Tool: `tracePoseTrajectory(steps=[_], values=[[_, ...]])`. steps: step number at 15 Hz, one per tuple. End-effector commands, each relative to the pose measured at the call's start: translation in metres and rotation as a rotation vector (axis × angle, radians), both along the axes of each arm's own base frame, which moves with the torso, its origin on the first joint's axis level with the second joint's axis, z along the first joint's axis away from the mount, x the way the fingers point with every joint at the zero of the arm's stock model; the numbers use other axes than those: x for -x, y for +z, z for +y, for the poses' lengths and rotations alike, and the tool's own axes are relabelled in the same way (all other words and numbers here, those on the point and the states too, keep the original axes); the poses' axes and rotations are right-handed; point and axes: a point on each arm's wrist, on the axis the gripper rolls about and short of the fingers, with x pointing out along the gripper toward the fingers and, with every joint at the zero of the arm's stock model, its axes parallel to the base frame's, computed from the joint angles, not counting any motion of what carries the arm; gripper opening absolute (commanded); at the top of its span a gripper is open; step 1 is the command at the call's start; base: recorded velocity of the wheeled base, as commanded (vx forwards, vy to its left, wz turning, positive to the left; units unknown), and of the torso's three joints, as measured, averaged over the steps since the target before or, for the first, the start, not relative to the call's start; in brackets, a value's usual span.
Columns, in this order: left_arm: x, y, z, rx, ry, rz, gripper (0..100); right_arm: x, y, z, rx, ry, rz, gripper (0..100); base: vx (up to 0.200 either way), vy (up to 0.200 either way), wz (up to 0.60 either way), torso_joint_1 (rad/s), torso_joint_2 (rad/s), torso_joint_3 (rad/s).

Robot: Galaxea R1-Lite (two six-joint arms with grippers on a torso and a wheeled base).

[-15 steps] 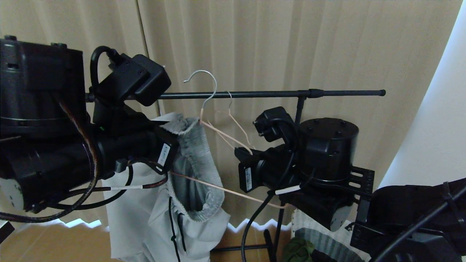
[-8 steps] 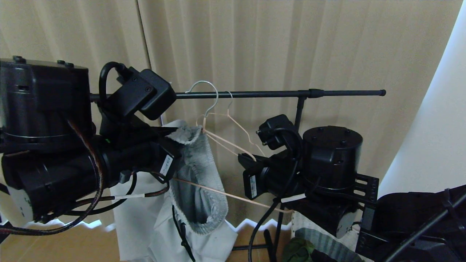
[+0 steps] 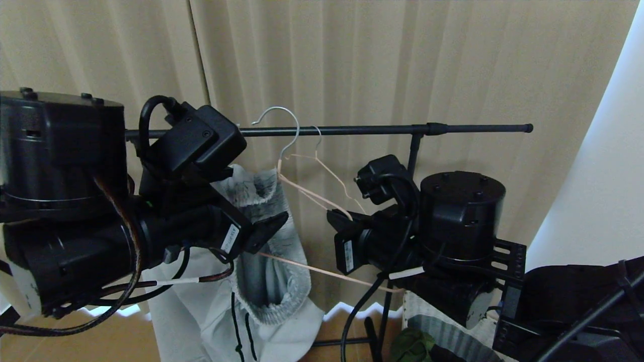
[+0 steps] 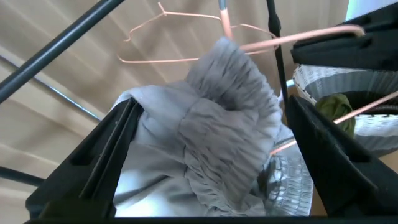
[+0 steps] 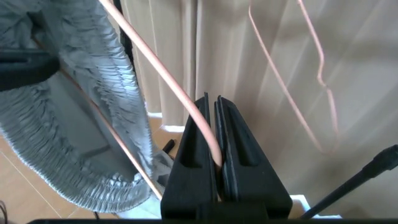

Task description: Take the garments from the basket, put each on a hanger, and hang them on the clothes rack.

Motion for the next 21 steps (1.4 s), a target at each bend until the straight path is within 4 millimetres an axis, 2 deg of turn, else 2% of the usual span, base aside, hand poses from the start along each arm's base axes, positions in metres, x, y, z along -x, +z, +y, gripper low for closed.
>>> tracePoseTrajectory(steps=[1, 5, 9, 11, 14, 15, 17, 21], values=[[0.006, 0.001, 0.005, 0.006, 0.001, -0.008, 100, -0.004, 0.003, -0.005, -0.006, -0.020, -0.005, 0, 0.000, 0.000, 0.00, 0.000, 0.00, 0.000], [0.020, 0.004, 0.015, 0.038, -0.051, -0.031, 100, -0.015, 0.007, -0.019, -0.014, -0.072, -0.014, 0, 0.000, 0.000, 0.00, 0.000, 0.00, 0.000], [0.025, 0.007, 0.019, 0.073, -0.054, -0.079, 100, -0.017, 0.016, -0.033, -0.028, -0.103, -0.032, 0, 0.000, 0.000, 0.00, 0.000, 0.00, 0.000], [0.025, 0.015, 0.023, 0.110, -0.042, -0.126, 100, -0.011, 0.020, -0.046, -0.021, -0.119, -0.036, 0, 0.000, 0.000, 0.00, 0.000, 0.00, 0.000], [0.017, 0.026, 0.026, 0.090, -0.019, -0.178, 100, 0.001, 0.014, -0.061, 0.019, -0.060, -0.029, 0, 0.000, 0.000, 0.00, 0.000, 0.00, 0.000], [0.014, 0.028, 0.031, 0.048, -0.046, -0.204, 100, 0.004, 0.018, -0.065, 0.012, -0.033, -0.041, 0, 0.000, 0.000, 0.00, 0.000, 0.00, 0.000], [0.007, 0.024, 0.040, -0.028, -0.139, -0.230, 100, 0.007, 0.025, -0.069, -0.003, -0.002, -0.057, 0, 0.000, 0.000, 0.00, 0.000, 0.00, 0.000], [-0.007, 0.012, 0.031, -0.078, -0.240, -0.204, 100, 0.010, 0.019, -0.072, 0.007, -0.001, -0.039, 0, 0.000, 0.000, 0.00, 0.000, 0.00, 0.000]])
